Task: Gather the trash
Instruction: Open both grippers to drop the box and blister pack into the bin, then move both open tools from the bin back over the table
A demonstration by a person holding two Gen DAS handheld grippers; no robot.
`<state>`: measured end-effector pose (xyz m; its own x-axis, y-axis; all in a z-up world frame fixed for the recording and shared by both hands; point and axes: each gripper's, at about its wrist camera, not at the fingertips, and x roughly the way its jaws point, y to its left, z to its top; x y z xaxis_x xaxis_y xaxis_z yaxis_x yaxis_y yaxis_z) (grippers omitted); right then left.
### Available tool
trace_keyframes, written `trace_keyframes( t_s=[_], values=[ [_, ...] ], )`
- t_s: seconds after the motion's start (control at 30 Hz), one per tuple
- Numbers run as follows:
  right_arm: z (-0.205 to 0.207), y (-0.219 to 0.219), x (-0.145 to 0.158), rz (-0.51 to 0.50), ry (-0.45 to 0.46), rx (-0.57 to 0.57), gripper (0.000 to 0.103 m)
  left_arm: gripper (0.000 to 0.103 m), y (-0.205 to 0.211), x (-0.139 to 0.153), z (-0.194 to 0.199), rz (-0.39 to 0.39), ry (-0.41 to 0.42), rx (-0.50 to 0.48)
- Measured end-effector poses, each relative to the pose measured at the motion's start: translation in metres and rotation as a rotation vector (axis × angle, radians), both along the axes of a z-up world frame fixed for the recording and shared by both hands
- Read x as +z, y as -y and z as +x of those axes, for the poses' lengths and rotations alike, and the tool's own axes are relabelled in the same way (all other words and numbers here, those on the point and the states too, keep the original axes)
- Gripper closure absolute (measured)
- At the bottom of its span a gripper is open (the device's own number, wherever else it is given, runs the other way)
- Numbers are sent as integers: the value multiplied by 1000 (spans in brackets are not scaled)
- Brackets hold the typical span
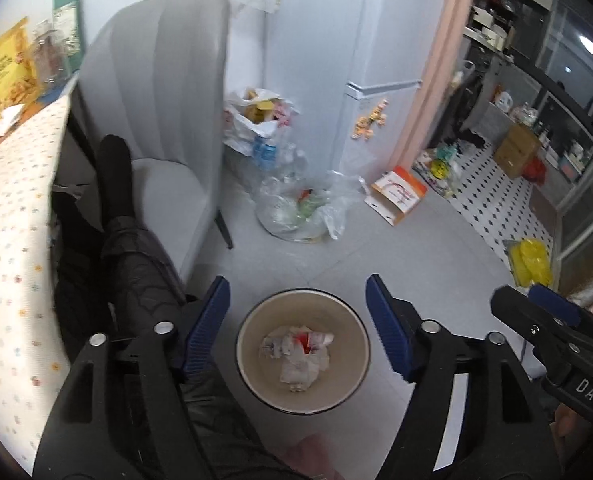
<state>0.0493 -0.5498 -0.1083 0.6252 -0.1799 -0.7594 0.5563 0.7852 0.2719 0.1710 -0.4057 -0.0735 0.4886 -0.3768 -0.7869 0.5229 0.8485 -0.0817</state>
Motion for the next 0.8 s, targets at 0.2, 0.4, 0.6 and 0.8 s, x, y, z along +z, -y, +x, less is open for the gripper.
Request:
trace_keyframes(
  t_s=[0.2,0.4,0.6,0.8],
  values=[
    [7,-20,10,-65,12,31,15,14,-40,25,5,1,92,122],
    [26,-65,27,-96,37,128,12,12,-98,48,12,-21,129,235],
    [45,-113,52,-138,70,215,8,9,-165,66,12,-61,161,346],
    [60,-171,73,-171,93,308,8,9,-236,77,9,-95,169,456]
  ],
)
